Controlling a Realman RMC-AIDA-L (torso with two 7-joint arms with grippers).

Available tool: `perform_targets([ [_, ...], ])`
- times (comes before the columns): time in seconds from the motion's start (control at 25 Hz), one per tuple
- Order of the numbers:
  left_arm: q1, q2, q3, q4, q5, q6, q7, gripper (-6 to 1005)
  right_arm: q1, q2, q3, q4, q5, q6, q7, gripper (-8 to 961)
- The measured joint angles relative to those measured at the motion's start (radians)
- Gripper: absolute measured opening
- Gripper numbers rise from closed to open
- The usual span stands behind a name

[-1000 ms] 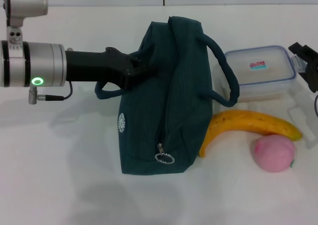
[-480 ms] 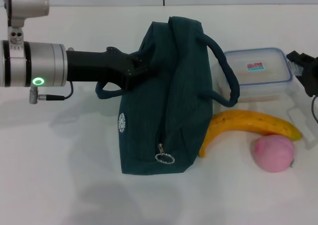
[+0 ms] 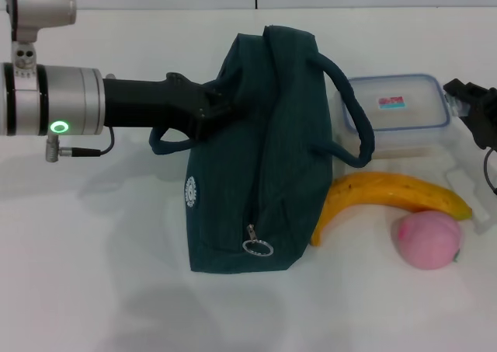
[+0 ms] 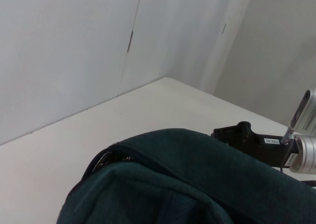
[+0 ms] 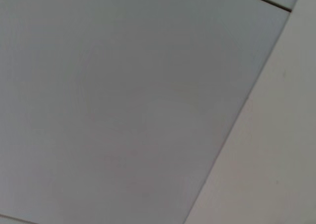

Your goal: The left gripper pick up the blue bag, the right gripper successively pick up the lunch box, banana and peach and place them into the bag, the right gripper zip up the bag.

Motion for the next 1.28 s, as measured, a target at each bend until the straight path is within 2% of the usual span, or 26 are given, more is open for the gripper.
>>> perform_targets([
  [0.32, 0.02, 0.006, -0.023, 0.001, -0.093, 0.046, 0.03, 37, -0.01, 0.0, 0.022, 0.007, 0.004, -0.098, -0.101, 115],
  [0.64, 0.042, 0.009, -0.12, 0.001, -0.144, 0.104, 0.035, 37, -0.015, -0.009, 0.025, 0.012, -0.001, -0.148, -0.254, 97],
  [0.92, 0.038, 0.011, -0.116, 0.001, -0.135, 0.119, 0.023, 37, -0.015, -0.015, 0.043, 0.016, -0.035, -0.224, -0.415, 97],
  [1.0, 0.034, 0.023, -0.116, 0.009, -0.133, 0.148, -0.001, 37, -0.02, -0.014, 0.051, 0.016, -0.035, -0.261, -0.449, 97],
  [1.28, 0.008, 0.092, -0.13, 0.04, -0.147, 0.271, -0.121, 37, -0.026, -0.02, 0.051, 0.017, -0.037, -0.3, -0.487, 97],
])
